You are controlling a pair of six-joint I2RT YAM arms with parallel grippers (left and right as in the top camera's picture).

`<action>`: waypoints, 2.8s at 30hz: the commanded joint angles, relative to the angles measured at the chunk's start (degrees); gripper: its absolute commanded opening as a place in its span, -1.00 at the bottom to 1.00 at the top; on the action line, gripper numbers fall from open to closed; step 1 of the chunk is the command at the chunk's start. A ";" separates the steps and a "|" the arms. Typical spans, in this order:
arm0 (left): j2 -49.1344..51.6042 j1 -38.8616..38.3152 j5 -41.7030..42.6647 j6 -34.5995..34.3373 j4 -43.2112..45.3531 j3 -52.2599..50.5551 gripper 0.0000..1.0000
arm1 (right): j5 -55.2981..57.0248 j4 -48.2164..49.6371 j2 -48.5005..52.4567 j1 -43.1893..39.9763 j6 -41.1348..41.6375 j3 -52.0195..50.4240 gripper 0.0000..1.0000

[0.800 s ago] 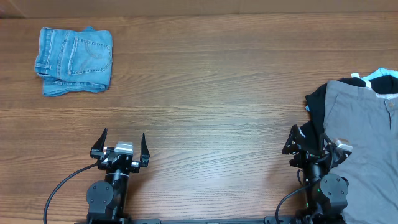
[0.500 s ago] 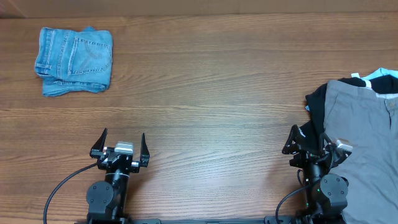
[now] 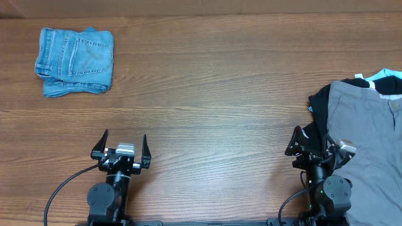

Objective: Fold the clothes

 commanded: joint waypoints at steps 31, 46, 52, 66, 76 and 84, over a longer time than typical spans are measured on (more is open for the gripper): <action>-0.50 0.24 9.60 -19.04 1.11 -0.48 1.00 | -11.06 0.96 -0.68 -0.17 0.42 -0.15 1.00; 10.93 0.24 18.25 -16.31 -15.65 29.70 1.00 | -20.90 -13.07 22.82 -0.17 0.42 31.71 1.00; 27.63 0.24 11.23 -16.00 -30.16 48.61 1.00 | -20.13 -30.12 43.78 -0.20 -0.26 52.57 1.00; 62.86 0.24 12.48 -12.81 -58.36 85.00 1.00 | -16.48 -52.54 80.32 -1.16 -7.96 80.32 1.00; 68.96 0.24 17.40 -12.79 -60.85 85.11 1.00 | -13.62 -48.35 93.22 -18.56 -4.28 80.28 0.83; 72.78 0.24 16.90 -12.52 -62.73 85.09 1.00 | -13.38 -47.65 105.11 -29.70 -4.31 80.24 0.35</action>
